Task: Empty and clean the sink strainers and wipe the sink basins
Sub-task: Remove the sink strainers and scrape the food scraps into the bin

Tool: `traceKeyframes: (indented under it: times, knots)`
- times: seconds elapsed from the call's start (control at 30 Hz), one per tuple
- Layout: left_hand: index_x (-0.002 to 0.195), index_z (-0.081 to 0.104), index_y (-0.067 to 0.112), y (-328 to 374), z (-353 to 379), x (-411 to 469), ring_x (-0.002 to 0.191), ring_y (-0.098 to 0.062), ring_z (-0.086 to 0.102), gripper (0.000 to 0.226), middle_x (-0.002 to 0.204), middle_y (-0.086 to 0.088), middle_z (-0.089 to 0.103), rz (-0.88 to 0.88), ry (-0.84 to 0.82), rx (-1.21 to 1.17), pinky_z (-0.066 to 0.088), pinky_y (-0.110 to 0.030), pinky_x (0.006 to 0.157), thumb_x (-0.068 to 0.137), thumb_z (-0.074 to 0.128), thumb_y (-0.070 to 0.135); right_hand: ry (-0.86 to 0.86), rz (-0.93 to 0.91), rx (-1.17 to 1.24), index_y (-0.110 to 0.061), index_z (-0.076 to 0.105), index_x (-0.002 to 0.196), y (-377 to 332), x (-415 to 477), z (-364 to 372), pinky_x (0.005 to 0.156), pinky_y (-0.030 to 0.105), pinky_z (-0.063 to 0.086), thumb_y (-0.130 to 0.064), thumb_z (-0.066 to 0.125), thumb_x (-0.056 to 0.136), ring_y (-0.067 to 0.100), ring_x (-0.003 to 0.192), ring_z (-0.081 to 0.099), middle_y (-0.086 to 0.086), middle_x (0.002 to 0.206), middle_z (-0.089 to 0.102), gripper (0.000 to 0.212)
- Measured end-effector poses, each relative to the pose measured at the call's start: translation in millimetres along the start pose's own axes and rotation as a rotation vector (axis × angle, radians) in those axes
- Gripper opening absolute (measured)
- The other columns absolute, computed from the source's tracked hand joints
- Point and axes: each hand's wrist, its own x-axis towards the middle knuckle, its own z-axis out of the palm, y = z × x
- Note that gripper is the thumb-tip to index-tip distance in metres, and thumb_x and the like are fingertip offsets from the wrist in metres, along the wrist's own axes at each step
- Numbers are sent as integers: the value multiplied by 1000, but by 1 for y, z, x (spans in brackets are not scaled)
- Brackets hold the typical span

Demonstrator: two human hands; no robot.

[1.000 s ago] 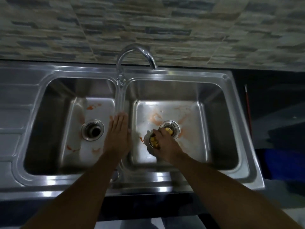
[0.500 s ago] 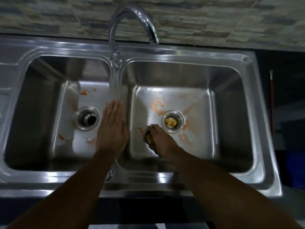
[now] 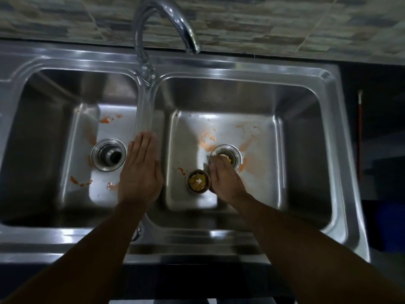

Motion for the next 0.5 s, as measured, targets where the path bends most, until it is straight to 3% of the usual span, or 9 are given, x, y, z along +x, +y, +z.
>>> traceKeyframes:
  times: [0.1, 0.23, 0.3, 0.4, 0.5]
  knots:
    - [155, 28, 4, -1, 1, -1, 156, -27, 15, 55, 164, -16, 26, 4, 7, 7, 17, -48, 127, 103, 30, 24, -104, 77, -119, -9, 53, 135, 23, 6, -2, 100, 43, 51, -20, 49, 97, 30, 124, 54, 12, 137, 55, 40]
    - [155, 27, 4, -2, 2, -1, 156, -27, 14, 56, 164, -16, 24, 18, 5, 2, 19, -51, 126, 104, 31, 24, -277, 109, -279, -10, 41, 150, 44, 8, 2, 116, 39, 39, -25, 50, 95, 28, 141, 42, 10, 152, 45, 58]
    - [156, 26, 4, -2, 2, -1, 156, -27, 14, 57, 165, -16, 23, 17, 4, -2, 20, -52, 126, 103, 29, 25, -286, 75, -369, -9, 40, 151, 49, 7, 7, 121, 36, 31, -27, 44, 99, 26, 143, 40, 10, 154, 45, 55]
    - [155, 27, 3, -3, 2, -2, 156, -28, 14, 57, 165, -16, 23, 18, 7, -11, 21, -53, 125, 103, 28, 26, -260, 74, -412, -8, 50, 145, 49, 6, 10, 122, 36, 29, -28, 42, 101, 28, 139, 44, 12, 148, 52, 49]
    - [155, 27, 4, -4, 4, -2, 156, -28, 14, 57, 165, -16, 23, 21, 11, -10, 22, -55, 124, 103, 28, 26, -263, 83, -441, -9, 47, 147, 44, 8, 10, 122, 37, 27, -30, 41, 102, 28, 139, 44, 12, 149, 51, 50]
